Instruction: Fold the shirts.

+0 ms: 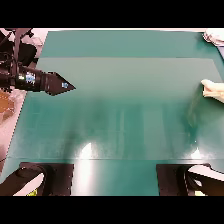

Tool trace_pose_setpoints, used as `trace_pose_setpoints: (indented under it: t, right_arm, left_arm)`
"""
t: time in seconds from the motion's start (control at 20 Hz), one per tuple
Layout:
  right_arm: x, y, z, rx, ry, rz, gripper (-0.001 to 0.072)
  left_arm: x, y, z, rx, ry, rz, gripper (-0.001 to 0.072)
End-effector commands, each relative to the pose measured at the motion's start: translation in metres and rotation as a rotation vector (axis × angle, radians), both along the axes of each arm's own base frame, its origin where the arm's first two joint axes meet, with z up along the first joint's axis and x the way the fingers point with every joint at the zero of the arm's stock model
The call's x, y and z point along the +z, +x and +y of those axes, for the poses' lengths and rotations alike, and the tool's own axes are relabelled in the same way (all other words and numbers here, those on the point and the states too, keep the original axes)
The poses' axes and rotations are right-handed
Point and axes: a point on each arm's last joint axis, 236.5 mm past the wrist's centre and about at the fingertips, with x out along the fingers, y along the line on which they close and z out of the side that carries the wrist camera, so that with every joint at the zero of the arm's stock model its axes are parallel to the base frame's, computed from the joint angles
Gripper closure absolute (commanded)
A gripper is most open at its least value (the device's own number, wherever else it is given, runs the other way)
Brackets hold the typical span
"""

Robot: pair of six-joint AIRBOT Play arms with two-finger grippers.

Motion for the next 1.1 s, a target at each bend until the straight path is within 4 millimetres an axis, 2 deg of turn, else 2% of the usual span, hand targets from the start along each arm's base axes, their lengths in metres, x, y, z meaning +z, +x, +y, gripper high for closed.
trace_pose_setpoints:
  t: [0.0,0.1,0.3,0.4,0.5,0.6,0.75,0.85,1.05]
  right_arm:
    - [-0.039,-0.055,-0.011,-0.014,-0.002,0.205,0.0691]
    - [-0.035,-0.058,-0.015,-0.042,0.007,0.194,0.0691]
    - [-0.015,-0.037,-0.012,-0.007,-0.043,0.156,0.0691]
    - [-0.016,-0.037,-0.008,0.027,-0.074,0.203,0.069]
    - [-0.035,-0.057,-0.006,0.039,-0.085,0.342,0.069]
    - [-0.055,-0.089,-0.012,0.027,-0.107,0.511,0.069]
    - [-0.066,-0.125,-0.028,-0.02,-0.135,0.647,0.069]
    - [-0.071,-0.133,-0.037,-0.047,-0.125,0.655,0.0689]
    - [-0.092,-0.14,-0.04,-0.043,-0.063,0.684,0.0689]
  left_arm:
    - [-0.002,-0.008,-0.002,-0.02,-0.002,0.028,0.0684]
    - [-0.002,-0.008,-0.002,-0.022,-0.001,0.028,0.0684]
    - [-0.001,-0.005,-0.002,-0.015,-0.003,0.017,0.0684]
    - [0.0,-0.004,-0.002,-0.011,-0.005,0.013,0.0684]
    - [0.0,-0.004,-0.002,-0.011,-0.004,0.013,0.0684]
    - [0.0,-0.004,-0.002,-0.012,-0.003,0.013,0.0684]
    - [0.0,-0.004,-0.002,-0.011,-0.004,0.013,0.0684]
    - [0.0,-0.004,-0.002,-0.011,-0.004,0.013,0.0684]
    - [0.0,-0.004,-0.002,-0.011,-0.004,0.014,0.0684]
